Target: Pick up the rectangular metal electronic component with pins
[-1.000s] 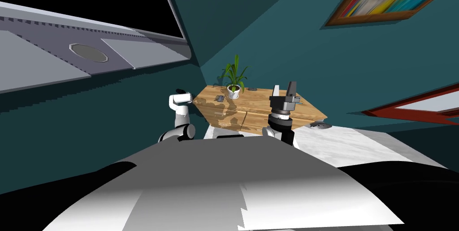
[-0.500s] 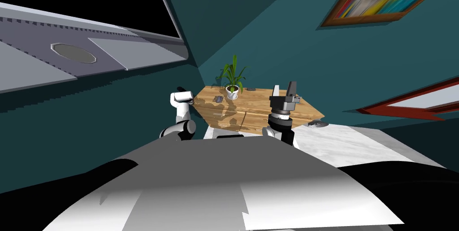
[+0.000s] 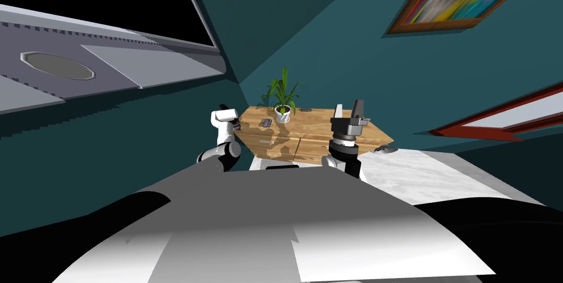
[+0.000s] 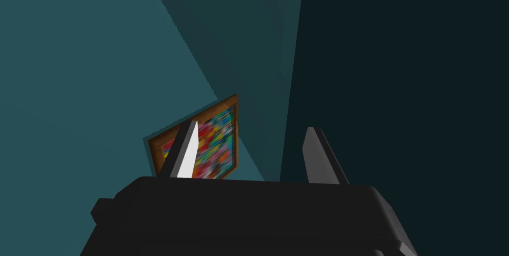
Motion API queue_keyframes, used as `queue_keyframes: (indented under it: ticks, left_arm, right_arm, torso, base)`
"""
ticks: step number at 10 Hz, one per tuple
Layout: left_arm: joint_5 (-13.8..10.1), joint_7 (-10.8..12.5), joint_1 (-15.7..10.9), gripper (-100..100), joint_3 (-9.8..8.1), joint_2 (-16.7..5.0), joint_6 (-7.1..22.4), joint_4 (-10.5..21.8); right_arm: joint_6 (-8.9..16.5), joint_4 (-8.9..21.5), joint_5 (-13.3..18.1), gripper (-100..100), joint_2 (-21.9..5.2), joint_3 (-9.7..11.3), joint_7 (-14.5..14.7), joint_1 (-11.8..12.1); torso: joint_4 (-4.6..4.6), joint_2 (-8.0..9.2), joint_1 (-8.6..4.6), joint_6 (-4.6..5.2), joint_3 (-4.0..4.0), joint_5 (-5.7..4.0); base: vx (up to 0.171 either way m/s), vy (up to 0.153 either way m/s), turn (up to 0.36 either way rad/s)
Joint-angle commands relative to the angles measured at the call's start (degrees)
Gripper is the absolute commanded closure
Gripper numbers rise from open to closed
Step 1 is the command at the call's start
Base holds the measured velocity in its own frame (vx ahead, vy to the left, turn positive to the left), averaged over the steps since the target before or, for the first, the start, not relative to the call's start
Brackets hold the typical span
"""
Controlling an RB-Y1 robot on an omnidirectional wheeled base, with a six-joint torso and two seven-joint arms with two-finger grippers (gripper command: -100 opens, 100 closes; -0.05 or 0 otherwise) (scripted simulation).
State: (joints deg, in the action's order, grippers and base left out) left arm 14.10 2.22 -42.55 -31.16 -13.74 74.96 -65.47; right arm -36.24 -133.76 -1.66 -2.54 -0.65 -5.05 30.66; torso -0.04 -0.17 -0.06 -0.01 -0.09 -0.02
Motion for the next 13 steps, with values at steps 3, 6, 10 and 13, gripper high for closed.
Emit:
queue_keyframes:
  ticks: [3,6,10,13]
  left_arm:
    - [0.23,0.51,-3.23,-100,-1.56,-0.15,5.78,5.49]
    - [0.54,1.20,-7.11,-100,-3.32,-0.15,10.60,10.41]
    - [0.77,1.81,-10.36,-100,-4.81,-0.15,15.78,15.70]
    - [0.92,2.32,-12.83,-100,-5.98,-0.19,19.34,19.85]
  right_arm:
    - [0.00,0.00,0.00,0,0.00,0.00,0.00,0.00]
    - [0.00,0.00,0.00,0,0.00,0.00,0.00,0.00]
    - [0.00,0.00,0.00,0,0.00,0.00,0.00,0.00]
    - [0.00,0.00,0.00,0,0.00,0.00,0.00,0.01]
  torso:
    - [0.00,0.02,0.01,0.00,0.01,0.00]
    - [-0.01,0.03,0.02,-0.03,0.01,0.01]
    - [-0.01,0.03,0.03,-0.04,0.01,0.01]
    - [-0.02,-0.01,0.02,-0.05,-0.02,0.01]
  base:
    - [0.036,-0.004,-0.061]
    - [0.042,-0.003,-0.084]
    - [0.041,0.003,-0.065]
    - [0.049,0.004,-0.086]
